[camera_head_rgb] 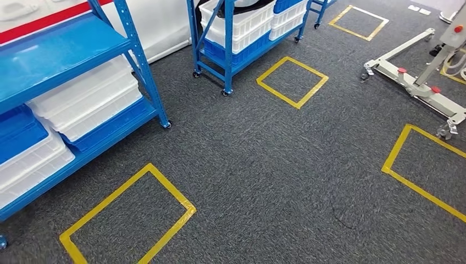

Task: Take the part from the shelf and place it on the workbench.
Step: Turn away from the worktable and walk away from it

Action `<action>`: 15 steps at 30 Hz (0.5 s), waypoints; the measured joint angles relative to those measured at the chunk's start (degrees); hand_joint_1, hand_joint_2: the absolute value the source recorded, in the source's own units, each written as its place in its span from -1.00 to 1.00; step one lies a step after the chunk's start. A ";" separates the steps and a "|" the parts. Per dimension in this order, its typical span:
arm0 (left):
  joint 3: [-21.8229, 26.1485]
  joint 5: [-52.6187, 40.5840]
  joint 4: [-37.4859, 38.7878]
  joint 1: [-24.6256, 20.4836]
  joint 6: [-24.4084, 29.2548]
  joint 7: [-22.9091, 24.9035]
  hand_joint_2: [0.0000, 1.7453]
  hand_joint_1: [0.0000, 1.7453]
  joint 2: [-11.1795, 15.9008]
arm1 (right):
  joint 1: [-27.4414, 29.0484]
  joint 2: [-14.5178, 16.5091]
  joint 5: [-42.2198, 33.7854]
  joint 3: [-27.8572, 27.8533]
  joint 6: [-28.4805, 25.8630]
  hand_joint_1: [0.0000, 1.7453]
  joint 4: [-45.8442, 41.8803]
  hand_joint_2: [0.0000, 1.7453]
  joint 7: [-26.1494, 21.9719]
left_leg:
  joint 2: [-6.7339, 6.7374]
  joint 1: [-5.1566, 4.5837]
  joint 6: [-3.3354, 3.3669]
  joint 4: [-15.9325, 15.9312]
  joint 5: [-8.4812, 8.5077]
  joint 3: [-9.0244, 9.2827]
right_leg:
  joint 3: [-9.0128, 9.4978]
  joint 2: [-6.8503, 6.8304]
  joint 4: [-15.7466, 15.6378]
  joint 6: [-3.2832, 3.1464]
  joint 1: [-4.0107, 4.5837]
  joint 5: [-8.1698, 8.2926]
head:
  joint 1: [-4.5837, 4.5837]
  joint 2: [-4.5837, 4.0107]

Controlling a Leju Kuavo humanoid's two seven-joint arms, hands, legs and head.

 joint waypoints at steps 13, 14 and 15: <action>0.05 0.01 0.01 0.24 0.15 -0.03 -1.00 -1.00 -0.09 | 0.18 -0.20 0.21 -0.08 0.07 -1.00 -0.01 -1.00 -0.05 | -1.43 0.01 -2.55 6.67 -3.89 -3.61 | 4.84 0.87 -15.17 -2.69 -0.10 10.09 | -0.04 0.00; 0.05 0.02 0.00 0.12 0.16 -0.03 -1.00 -1.00 -0.07 | 0.31 -0.20 0.22 -0.08 0.07 -1.00 -0.01 -1.00 -0.08 | -0.23 0.13 -2.81 10.45 -5.85 -5.47 | 4.86 0.03 -15.18 -2.82 -0.03 10.03 | -0.05 0.00; 0.05 0.02 0.00 0.03 0.18 -0.03 -1.00 -1.00 -0.05 | 0.39 -0.20 0.22 -0.09 0.07 -1.00 -0.01 -1.00 -0.07 | 0.32 0.28 -3.09 13.96 -7.25 -7.18 | 4.87 -0.84 -15.15 -2.82 0.03 9.93 | -0.05 0.00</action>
